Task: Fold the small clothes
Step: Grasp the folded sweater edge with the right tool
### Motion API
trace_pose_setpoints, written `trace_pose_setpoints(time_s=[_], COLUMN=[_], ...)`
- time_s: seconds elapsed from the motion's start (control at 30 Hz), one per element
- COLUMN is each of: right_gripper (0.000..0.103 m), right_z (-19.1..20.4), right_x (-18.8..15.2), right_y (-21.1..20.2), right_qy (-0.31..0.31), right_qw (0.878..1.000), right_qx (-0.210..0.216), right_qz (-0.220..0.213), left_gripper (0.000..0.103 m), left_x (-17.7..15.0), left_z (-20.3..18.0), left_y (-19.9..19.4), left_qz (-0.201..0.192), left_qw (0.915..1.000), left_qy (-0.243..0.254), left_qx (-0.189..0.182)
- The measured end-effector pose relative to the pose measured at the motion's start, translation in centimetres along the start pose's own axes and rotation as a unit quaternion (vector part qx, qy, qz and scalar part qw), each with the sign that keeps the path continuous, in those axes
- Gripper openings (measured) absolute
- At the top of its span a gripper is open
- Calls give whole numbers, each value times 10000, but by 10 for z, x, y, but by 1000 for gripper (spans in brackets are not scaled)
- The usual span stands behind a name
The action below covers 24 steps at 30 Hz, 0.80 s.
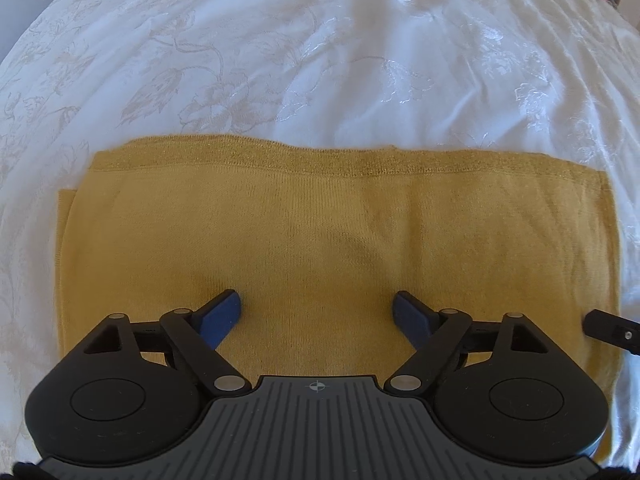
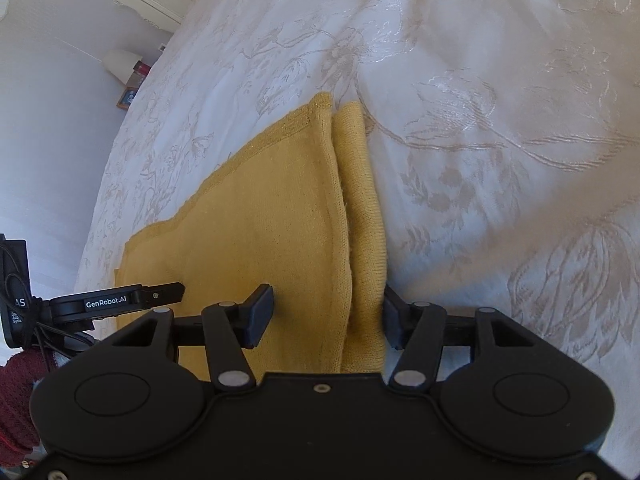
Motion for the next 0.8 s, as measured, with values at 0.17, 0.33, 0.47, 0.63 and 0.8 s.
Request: trace_pose_setpoints(time_s=[0.17, 0.33, 0.47, 0.63, 0.8], right_gripper=[61, 61, 61, 62, 63], right_z=[-3, -3, -3, -2, 0], right_x=[-2, -1, 0, 0, 1], right_y=[-2, -2, -2, 0, 1], right_qy=[-7, -67, -75, -35, -39], right_qw=[9999, 10000, 9999, 10000, 10000], right_qx=[87, 66, 66, 82, 65], right_qz=[-56, -26, 7, 12, -7], left_gripper=[79, 79, 79, 87, 95], left_x=[-26, -53, -65, -60, -52], left_z=[5, 11, 16, 14, 13], left_y=[-19, -18, -10, 4, 13], left_qz=[-17, 197, 291, 382, 463], left_qw=[10000, 9998, 9996, 9992, 9988], left_qy=[20, 53, 49, 112, 141], left_qx=[-83, -26, 24, 80, 114])
Point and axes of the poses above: each gripper's, at about its wrist camera, not at the fingertips, and y roughly the way its jaws point, z to its left, x to its top, the point moved 7 cm from there along y, roughly the way its jaws point, and after that the axes turned 14 degrees about -y, right-handed, at the moved point
